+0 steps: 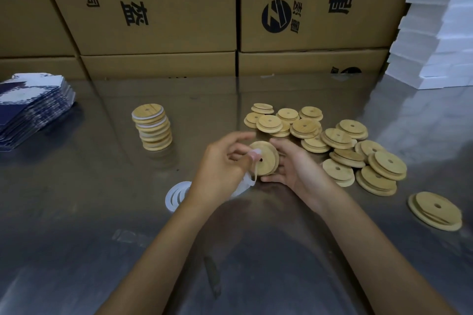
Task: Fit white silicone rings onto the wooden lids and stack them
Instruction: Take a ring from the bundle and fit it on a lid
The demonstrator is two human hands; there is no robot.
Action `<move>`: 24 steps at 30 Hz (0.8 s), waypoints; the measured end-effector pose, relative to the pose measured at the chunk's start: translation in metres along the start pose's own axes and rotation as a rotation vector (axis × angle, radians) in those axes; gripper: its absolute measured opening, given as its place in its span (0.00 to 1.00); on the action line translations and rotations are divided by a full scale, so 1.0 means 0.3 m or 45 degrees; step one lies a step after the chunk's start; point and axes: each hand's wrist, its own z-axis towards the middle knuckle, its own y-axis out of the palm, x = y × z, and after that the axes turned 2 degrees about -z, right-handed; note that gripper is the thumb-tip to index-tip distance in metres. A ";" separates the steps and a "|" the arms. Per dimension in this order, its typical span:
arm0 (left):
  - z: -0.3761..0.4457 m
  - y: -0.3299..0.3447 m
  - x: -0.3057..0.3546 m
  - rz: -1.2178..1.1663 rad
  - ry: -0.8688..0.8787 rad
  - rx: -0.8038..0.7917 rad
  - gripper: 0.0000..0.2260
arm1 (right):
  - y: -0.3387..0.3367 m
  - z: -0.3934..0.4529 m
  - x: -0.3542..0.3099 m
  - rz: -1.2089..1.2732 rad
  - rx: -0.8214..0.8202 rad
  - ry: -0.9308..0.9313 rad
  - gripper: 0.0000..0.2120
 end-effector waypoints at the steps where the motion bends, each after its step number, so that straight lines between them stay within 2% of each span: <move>1: 0.000 -0.005 0.002 -0.035 -0.023 0.000 0.09 | 0.000 0.000 -0.001 -0.014 -0.013 -0.007 0.17; 3: 0.001 -0.007 0.002 -0.014 -0.007 0.029 0.06 | 0.000 -0.004 -0.005 -0.037 -0.047 -0.020 0.18; 6: -0.003 0.004 0.007 0.004 0.020 0.061 0.08 | 0.000 -0.014 -0.005 -0.117 -0.142 -0.061 0.19; 10: -0.005 0.008 0.017 -0.104 -0.028 0.070 0.08 | -0.003 -0.024 -0.009 -0.123 -0.209 -0.110 0.27; 12: -0.004 0.006 0.019 -0.155 -0.064 0.105 0.06 | -0.002 -0.024 -0.012 -0.098 -0.238 -0.116 0.28; 15: -0.002 0.006 0.016 -0.078 -0.024 0.195 0.06 | 0.004 -0.025 -0.011 -0.110 -0.242 -0.112 0.26; 19: -0.001 0.004 0.009 0.024 0.030 0.248 0.05 | 0.012 -0.032 -0.003 -0.241 -0.159 -0.168 0.12; 24: 0.003 -0.005 0.004 0.120 0.028 0.235 0.07 | 0.015 -0.041 -0.006 -0.286 -0.129 -0.200 0.12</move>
